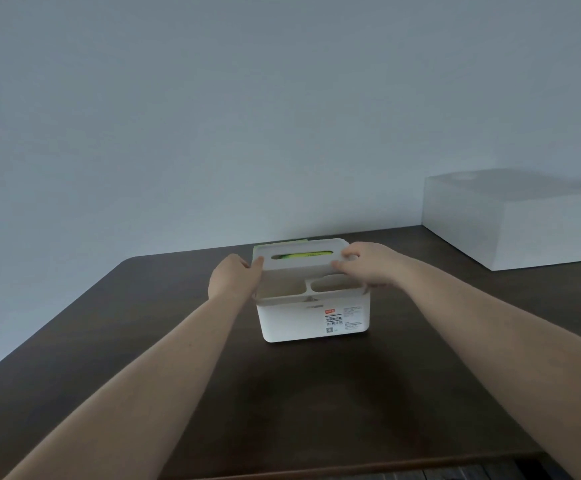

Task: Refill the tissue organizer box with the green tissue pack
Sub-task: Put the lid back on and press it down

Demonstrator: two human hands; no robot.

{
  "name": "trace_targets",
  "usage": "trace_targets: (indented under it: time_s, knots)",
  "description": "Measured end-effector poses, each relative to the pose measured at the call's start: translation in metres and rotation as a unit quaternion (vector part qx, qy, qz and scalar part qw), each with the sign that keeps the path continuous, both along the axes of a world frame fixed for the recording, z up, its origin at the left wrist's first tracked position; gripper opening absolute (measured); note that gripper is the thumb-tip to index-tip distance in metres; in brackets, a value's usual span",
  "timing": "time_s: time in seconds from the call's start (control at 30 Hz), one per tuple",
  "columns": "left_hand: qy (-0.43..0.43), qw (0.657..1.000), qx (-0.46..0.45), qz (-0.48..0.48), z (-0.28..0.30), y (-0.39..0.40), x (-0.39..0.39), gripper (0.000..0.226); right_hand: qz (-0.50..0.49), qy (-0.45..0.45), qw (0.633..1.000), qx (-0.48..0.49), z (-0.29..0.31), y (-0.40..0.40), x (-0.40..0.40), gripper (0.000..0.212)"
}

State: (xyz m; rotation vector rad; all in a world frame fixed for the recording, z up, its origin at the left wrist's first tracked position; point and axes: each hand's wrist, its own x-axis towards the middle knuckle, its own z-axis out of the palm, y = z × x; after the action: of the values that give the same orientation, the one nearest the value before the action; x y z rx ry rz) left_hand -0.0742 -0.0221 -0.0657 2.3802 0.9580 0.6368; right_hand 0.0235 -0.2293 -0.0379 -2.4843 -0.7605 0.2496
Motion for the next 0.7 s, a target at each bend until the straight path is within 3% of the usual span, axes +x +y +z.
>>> trace_targets:
  time_s: [0.13,0.33,0.53,0.7]
  knots:
    - [-0.005,1.0,-0.003,-0.025,-0.005,0.002,0.002,0.044,-0.019,-0.039,0.999,0.008,-0.01,0.004,0.006,0.061]
    - [0.009,0.999,-0.05,-0.012,0.004,0.001,0.006,0.041,-0.024,-0.078,0.996,-0.03,-0.012,0.005,0.008,0.066]
    - [-0.006,0.997,-0.078,-0.005,-0.007,-0.016,0.009,0.042,0.022,-0.008,0.998,0.057,-0.019,0.008,0.005,0.068]
    - [-0.042,0.995,-0.086,0.005,-0.004,-0.006,0.011,0.024,0.025,-0.002,0.998,0.061,-0.017,0.008,0.01,0.07]
